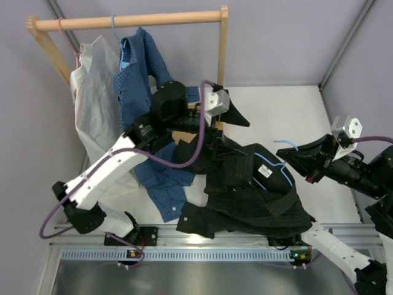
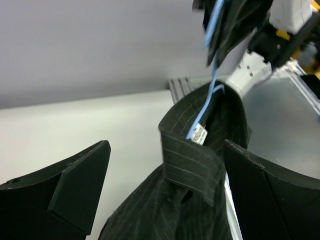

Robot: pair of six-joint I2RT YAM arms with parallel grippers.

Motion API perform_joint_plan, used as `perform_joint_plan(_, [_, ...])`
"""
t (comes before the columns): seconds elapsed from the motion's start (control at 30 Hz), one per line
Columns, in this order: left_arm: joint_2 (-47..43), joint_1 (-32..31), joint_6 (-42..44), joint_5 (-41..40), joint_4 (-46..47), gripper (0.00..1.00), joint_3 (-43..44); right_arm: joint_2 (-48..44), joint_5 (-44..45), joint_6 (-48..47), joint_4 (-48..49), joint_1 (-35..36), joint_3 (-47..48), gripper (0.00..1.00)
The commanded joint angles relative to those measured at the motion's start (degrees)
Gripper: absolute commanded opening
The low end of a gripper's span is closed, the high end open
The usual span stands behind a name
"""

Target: Place the shirt on the hanger

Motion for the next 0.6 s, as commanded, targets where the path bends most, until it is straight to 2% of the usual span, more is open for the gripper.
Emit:
perform_joint_plan(0.0, [5.22, 0.16, 3.45, 12.21, -8.25, 0.97, 3.25, -0.18, -6.89, -1.78, 1.91, 0.36, 0.71, 0.0])
perform_joint_plan(0.07, [6.88, 0.25, 2.05, 11.68, -8.25, 0.98, 3.42, -0.01, -8.46, -1.87, 1.91, 0.36, 0.71, 0.0])
perform_joint_plan(0.13, [7.59, 0.69, 1.26, 14.47, -8.42, 0.96, 3.25, 0.17, -9.61, -3.62, 2.61, 0.27, 0.62, 0.0])
perform_joint_plan(0.2, [8.56, 1.04, 0.81, 16.86, -8.42, 0.83, 3.16, 0.52, -9.79, -3.54, 3.05, 0.36, 0.62, 0.0])
perform_joint_plan(0.27, [9.0, 1.13, 0.11, 20.19, -8.34, 0.8, 2.99, 0.7, -9.79, -3.54, 3.75, 0.36, 0.45, 0.0])
perform_joint_plan(0.3, [9.18, 1.3, 0.02, 20.99, -8.34, 0.72, 2.81, 0.87, -9.79, -3.45, 3.93, 0.36, 0.45, 0.0])
perform_joint_plan(0.4, [9.44, 1.3, 0.11, 21.44, -8.42, 0.56, 2.2, 1.22, -9.44, -3.45, 4.64, 0.45, 0.27, 0.0])
perform_joint_plan(0.5, [9.44, 1.3, 0.98, 21.35, -8.34, 0.23, 1.76, 1.4, -8.65, -3.1, 5.43, 0.36, -0.26, 0.0])
perform_joint_plan(0.53, [9.36, 1.3, 1.25, 21.18, -8.34, 0.0, 1.67, 1.23, -8.39, -3.01, 5.6, 0.45, -0.61, 0.0])
perform_joint_plan(0.57, [9.09, 1.3, 1.69, 20.74, -8.34, 0.0, 1.49, 1.14, -8.21, -2.84, 5.78, 0.36, -0.87, 0.0])
